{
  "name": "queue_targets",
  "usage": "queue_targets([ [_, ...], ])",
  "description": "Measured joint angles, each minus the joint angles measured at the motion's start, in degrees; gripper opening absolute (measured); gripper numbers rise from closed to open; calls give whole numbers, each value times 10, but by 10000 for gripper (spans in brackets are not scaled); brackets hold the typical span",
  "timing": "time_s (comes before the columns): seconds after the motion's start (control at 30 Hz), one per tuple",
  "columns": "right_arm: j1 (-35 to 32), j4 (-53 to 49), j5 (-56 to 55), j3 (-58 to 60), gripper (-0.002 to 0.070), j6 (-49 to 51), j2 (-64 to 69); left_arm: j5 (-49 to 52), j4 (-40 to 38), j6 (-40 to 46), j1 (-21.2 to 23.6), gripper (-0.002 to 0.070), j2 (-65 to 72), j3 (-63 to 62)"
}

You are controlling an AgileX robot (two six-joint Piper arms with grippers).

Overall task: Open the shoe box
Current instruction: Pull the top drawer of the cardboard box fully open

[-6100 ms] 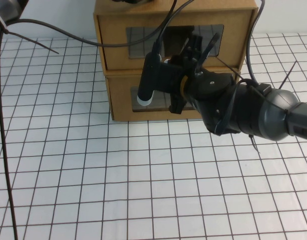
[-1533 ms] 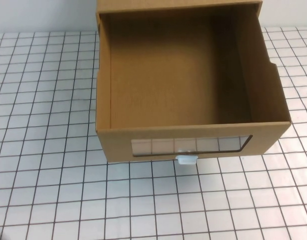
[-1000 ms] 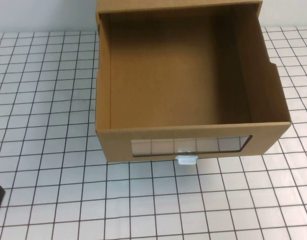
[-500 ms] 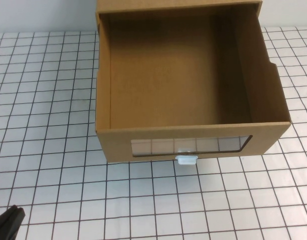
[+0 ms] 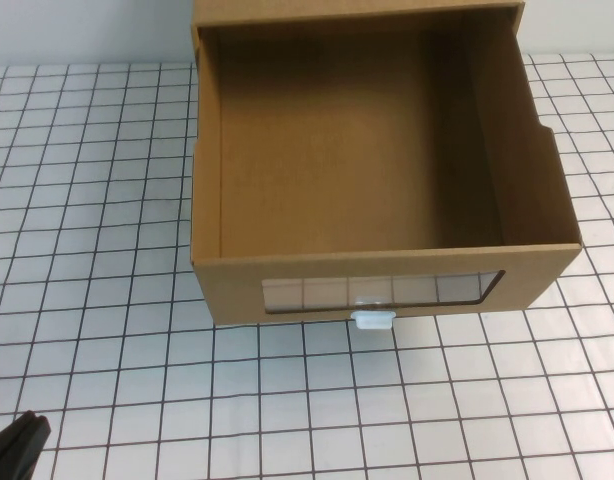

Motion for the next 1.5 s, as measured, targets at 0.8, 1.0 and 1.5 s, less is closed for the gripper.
queue_targets([
  [0.8, -207, -30, -96, 260, -13, 0, -252, 2, 0, 0, 0, -5, 0, 0],
  [1.0, -207, -6, -70, 260, -13, 0, -253, 4, 0, 0, 0, -5, 0, 0],
  [1.5, -207, 172, 31, 260, -13, -211, -253, 4, 0, 0, 0, -5, 0, 0],
])
